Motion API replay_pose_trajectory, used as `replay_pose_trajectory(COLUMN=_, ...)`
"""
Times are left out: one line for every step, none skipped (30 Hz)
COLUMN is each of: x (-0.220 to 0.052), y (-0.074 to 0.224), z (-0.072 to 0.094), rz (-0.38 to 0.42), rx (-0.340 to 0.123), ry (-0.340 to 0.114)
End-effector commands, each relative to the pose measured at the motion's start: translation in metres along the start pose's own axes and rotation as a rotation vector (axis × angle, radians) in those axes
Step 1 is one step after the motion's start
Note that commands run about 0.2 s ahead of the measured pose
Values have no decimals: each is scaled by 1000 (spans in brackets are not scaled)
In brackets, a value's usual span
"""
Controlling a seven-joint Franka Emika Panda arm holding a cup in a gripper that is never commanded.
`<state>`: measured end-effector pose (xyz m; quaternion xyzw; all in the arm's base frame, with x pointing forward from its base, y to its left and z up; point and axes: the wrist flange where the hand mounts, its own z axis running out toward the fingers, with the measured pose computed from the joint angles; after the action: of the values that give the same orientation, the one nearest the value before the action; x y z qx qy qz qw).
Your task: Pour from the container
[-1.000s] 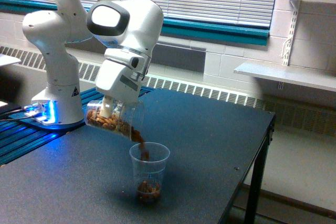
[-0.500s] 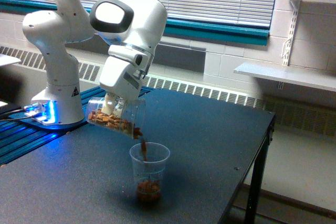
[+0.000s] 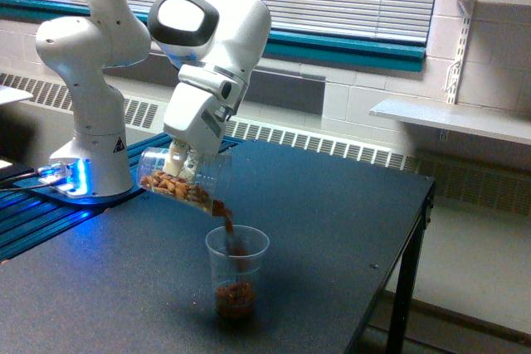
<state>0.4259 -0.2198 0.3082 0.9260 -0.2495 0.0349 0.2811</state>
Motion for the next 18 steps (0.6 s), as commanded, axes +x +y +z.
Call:
replay_pose_trajectory(x=5, y=2, z=-7, rz=-41, rx=-21, ry=10)
replay_pose_trajectory(x=5, y=2, z=-7, rz=-42, rx=-23, ry=11)
replay_pose_trajectory(x=6, y=2, z=-7, rz=-45, rx=-27, ry=12)
replay_pose_trajectory(x=6, y=2, z=-8, rz=-49, rx=-29, ry=9)
replay_pose_trajectory(x=6, y=2, z=-8, rz=-53, rx=-30, ry=8)
replay_pose_trajectory(x=6, y=3, z=-8, rz=-55, rx=-32, ry=9)
replay_pose_trajectory(x=7, y=3, z=-8, rz=-59, rx=-35, ry=9)
replay_pose_trajectory(x=7, y=3, z=-8, rz=-61, rx=-36, ry=9)
replay_pose_trajectory(x=7, y=3, z=-8, rz=-65, rx=-38, ry=8)
replay_pose_trajectory(x=7, y=2, z=-8, rz=-68, rx=-40, ry=8)
replay_pose_trajectory(x=6, y=2, z=-8, rz=-71, rx=-41, ry=8)
replay_pose_trajectory(x=6, y=2, z=-8, rz=-73, rx=-42, ry=8)
replay_pose_trajectory(x=6, y=2, z=-8, rz=-77, rx=-42, ry=7)
replay_pose_trajectory(x=7, y=2, z=-9, rz=-81, rx=-44, ry=7)
replay_pose_trajectory(x=7, y=1, z=-9, rz=-85, rx=-45, ry=7)
replay_pose_trajectory(x=7, y=1, z=-9, rz=-88, rx=-46, ry=8)
replay_pose_trajectory(x=7, y=1, z=-9, rz=-91, rx=-48, ry=9)
replay_pose_trajectory(x=8, y=1, z=-9, rz=-93, rx=-50, ry=8)
